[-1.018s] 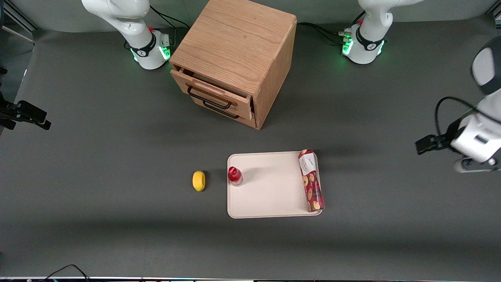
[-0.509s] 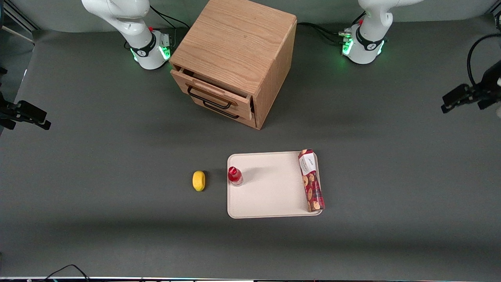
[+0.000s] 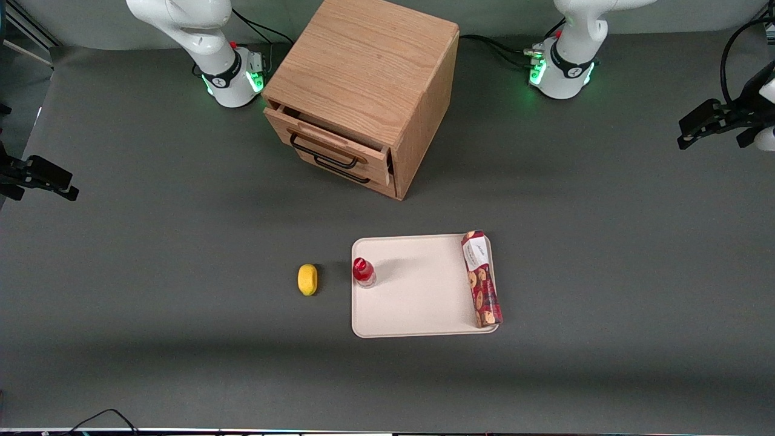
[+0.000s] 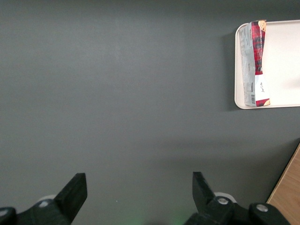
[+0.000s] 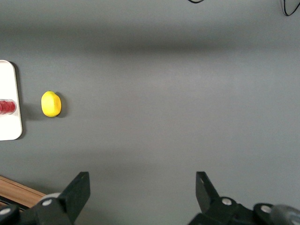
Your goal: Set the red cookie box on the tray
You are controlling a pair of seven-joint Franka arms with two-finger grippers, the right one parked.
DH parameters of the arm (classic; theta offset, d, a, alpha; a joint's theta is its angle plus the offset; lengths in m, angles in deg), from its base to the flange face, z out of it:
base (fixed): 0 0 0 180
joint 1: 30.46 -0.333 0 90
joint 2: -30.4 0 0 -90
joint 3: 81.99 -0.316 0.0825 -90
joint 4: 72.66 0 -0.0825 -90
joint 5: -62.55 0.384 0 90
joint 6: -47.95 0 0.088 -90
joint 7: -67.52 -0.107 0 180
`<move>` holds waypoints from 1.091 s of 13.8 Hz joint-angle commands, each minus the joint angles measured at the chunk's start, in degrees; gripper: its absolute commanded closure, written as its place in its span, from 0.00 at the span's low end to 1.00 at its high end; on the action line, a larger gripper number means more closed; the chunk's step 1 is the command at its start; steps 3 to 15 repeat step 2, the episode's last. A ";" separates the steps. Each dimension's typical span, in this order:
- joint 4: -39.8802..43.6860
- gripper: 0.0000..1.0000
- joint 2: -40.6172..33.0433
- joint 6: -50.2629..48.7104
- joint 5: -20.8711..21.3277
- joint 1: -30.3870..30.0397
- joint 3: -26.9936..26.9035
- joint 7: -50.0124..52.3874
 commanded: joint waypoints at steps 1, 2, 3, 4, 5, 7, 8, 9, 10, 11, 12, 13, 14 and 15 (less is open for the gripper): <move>-0.58 0.00 -0.56 0.05 -0.42 0.91 -0.85 -1.52; -0.58 0.00 -0.48 -0.03 -0.42 0.91 -0.94 -1.52; -0.58 0.00 -0.48 -0.03 -0.42 0.91 -0.94 -1.52; -0.58 0.00 -0.48 -0.03 -0.42 0.91 -0.94 -1.52; -0.58 0.00 -0.48 -0.03 -0.42 0.91 -0.94 -1.52; -0.58 0.00 -0.48 -0.03 -0.42 0.91 -0.94 -1.52; -0.58 0.00 -0.48 -0.03 -0.42 0.91 -0.94 -1.52; -0.58 0.00 -0.48 -0.03 -0.42 0.91 -0.94 -1.52; -0.58 0.00 -0.48 -0.03 -0.42 0.91 -0.94 -1.52; -0.58 0.00 -0.48 -0.03 -0.42 0.91 -0.94 -1.52; -0.58 0.00 -0.48 -0.03 -0.42 0.91 -0.94 -1.52; -0.58 0.00 -0.48 -0.03 -0.42 0.91 -0.94 -1.52; -0.58 0.00 -0.48 -0.03 -0.42 0.91 -0.94 -1.52; -0.58 0.00 -0.48 -0.03 -0.42 0.91 -0.94 -1.52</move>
